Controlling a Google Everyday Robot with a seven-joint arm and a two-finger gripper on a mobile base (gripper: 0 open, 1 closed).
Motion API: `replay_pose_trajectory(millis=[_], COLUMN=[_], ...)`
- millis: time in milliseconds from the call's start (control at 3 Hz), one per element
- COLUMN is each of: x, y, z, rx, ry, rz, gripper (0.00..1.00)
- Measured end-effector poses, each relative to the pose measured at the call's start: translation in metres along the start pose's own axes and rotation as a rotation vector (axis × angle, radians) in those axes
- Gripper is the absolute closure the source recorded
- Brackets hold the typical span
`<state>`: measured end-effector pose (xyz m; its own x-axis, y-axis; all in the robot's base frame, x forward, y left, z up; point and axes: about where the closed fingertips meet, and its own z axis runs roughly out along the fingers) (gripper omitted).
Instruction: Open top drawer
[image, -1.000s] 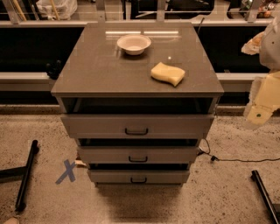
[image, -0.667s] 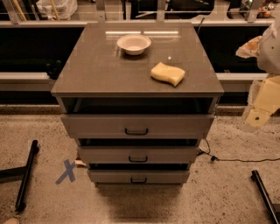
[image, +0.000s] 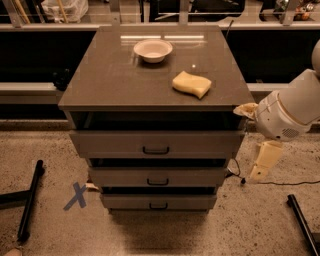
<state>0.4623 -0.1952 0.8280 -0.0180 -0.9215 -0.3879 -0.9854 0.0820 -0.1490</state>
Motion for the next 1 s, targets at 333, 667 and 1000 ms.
replay_pose_trajectory(millis=[333,667,1000], x=[0.000,0.014,0.037], y=[0.001,-0.004,-0.019], z=[0.000,0.022,0.069], rx=[0.001,-0.029,-0.073], ry=[0.004,0.048,0.147], rz=[-0.009,-0.014,-0.015], gripper=[0.00,0.00,0.00])
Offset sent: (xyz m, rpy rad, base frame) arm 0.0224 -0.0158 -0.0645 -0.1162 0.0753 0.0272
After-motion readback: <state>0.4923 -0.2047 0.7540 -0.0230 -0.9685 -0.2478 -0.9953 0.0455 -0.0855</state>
